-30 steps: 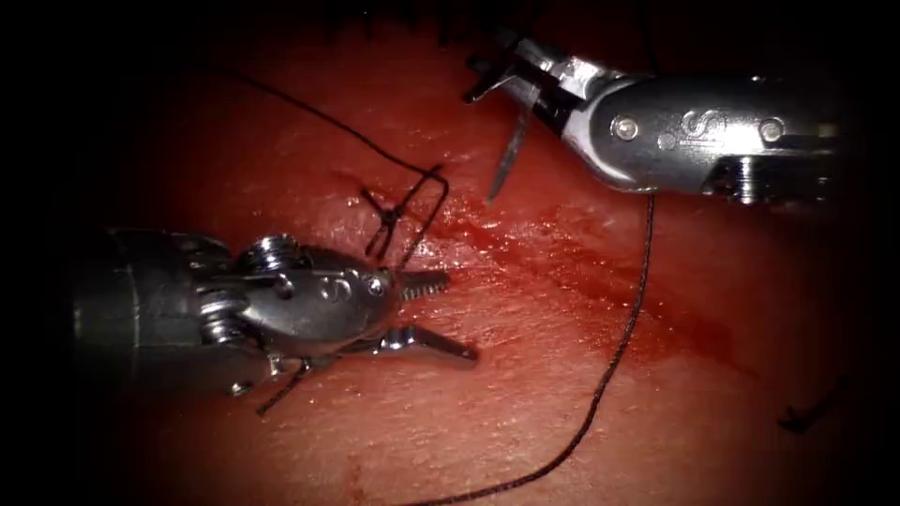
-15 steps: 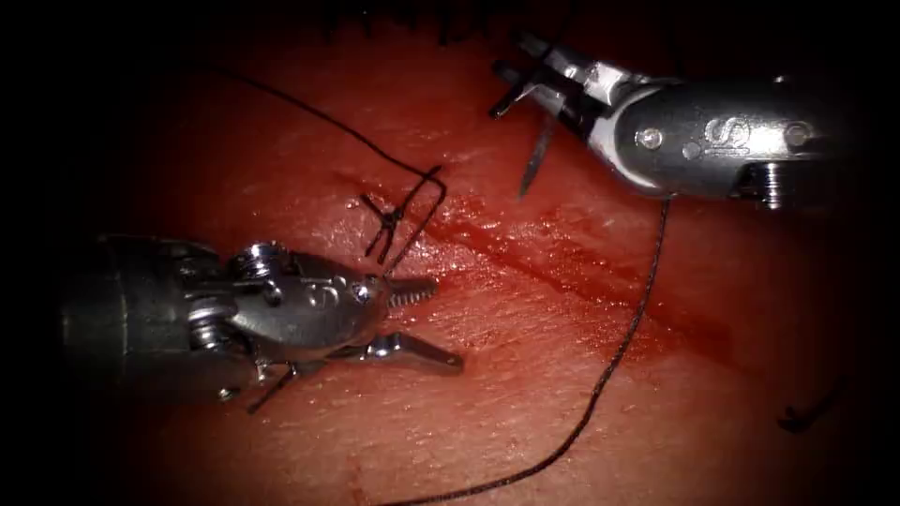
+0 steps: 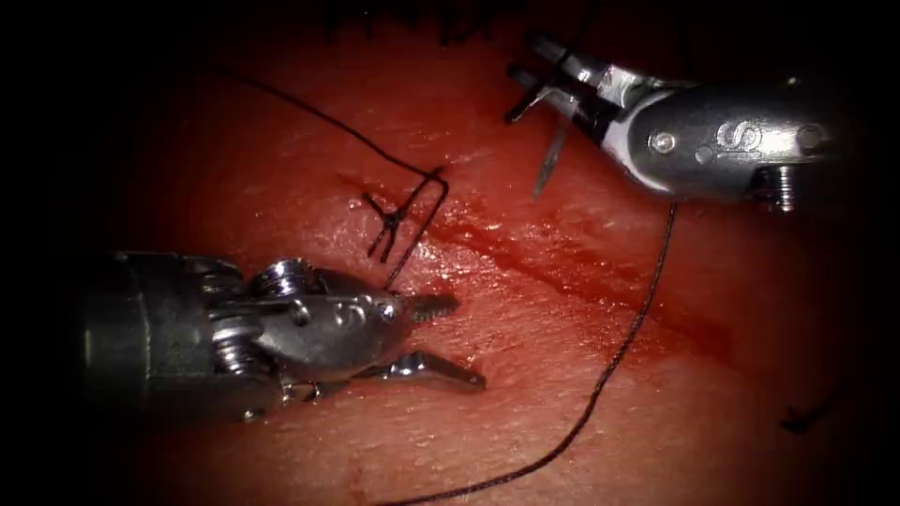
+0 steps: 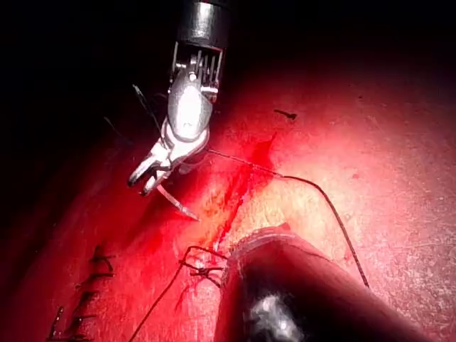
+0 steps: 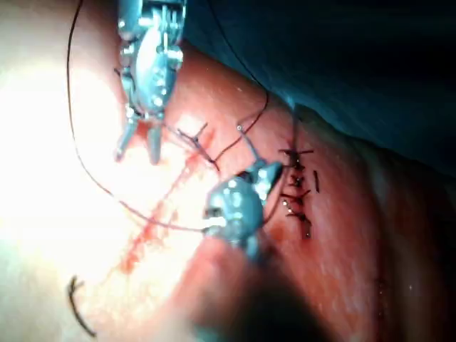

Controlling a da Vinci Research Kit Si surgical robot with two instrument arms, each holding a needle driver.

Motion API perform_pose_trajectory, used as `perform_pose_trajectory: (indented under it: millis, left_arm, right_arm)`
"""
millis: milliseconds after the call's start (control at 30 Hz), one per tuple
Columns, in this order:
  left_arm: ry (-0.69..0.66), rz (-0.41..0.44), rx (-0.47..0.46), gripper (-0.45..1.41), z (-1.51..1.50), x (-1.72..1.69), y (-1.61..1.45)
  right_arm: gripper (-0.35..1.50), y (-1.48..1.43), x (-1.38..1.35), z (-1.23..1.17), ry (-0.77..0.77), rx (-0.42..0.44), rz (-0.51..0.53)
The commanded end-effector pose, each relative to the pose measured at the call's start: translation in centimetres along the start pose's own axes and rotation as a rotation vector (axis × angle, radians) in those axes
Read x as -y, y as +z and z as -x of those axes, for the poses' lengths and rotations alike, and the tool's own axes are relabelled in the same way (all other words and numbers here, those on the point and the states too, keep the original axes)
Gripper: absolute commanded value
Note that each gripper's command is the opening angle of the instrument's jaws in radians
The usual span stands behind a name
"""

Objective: Wound Closure

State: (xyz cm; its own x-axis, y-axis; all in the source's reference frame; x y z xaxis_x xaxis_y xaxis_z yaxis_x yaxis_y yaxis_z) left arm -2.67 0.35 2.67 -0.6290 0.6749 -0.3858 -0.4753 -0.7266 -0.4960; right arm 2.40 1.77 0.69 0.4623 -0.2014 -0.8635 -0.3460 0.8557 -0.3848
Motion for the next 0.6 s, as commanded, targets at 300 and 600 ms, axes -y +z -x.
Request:
perform_pose_trajectory:
  millis: [300, 600]
  left_arm:
    - [0.0, -0.001, -0.001, 0.32, -0.02, 0.0, 0.08]
    - [-0.001, -0.001, -0.001, 0.32, -0.03, -0.01, 0.09]
  right_arm:
    - [-0.35, 0.05, 0.05, 0.07, -0.013, -0.002, -0.004]
    - [-0.35, 0.08, 0.07, 0.08, -0.021, 0.0, -0.002]
